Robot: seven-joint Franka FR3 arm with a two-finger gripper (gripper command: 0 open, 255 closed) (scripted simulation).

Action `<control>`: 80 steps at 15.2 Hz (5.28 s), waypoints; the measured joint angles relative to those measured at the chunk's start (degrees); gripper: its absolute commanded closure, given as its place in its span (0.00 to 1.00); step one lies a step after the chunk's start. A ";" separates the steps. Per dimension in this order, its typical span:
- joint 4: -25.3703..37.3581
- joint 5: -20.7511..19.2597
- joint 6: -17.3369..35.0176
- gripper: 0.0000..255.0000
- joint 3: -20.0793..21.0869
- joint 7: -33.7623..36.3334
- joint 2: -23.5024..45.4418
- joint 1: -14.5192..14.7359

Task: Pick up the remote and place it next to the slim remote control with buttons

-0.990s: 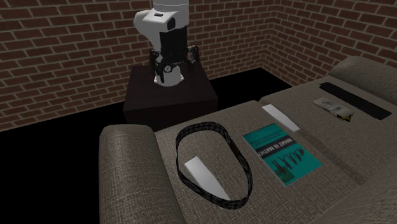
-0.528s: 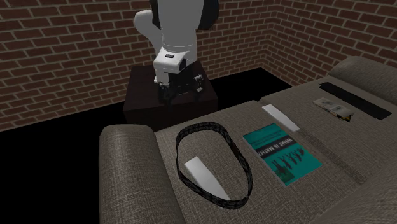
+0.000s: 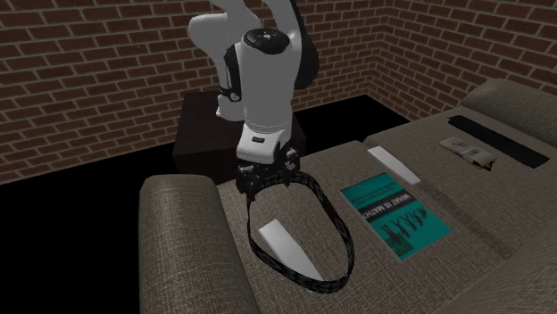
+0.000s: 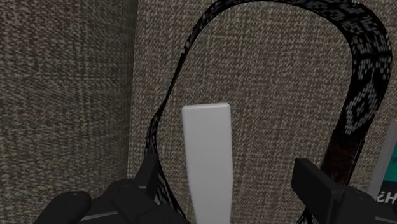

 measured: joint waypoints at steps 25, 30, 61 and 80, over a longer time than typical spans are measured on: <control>25.61 -3.05 5.36 0.00 -0.02 -2.95 30.66 2.37; 26.06 -3.01 5.03 1.00 -0.13 -2.94 30.55 2.24; 6.77 -2.77 5.21 1.00 1.89 3.12 12.30 6.21; -17.94 -4.71 14.64 1.00 7.30 28.20 -2.54 23.22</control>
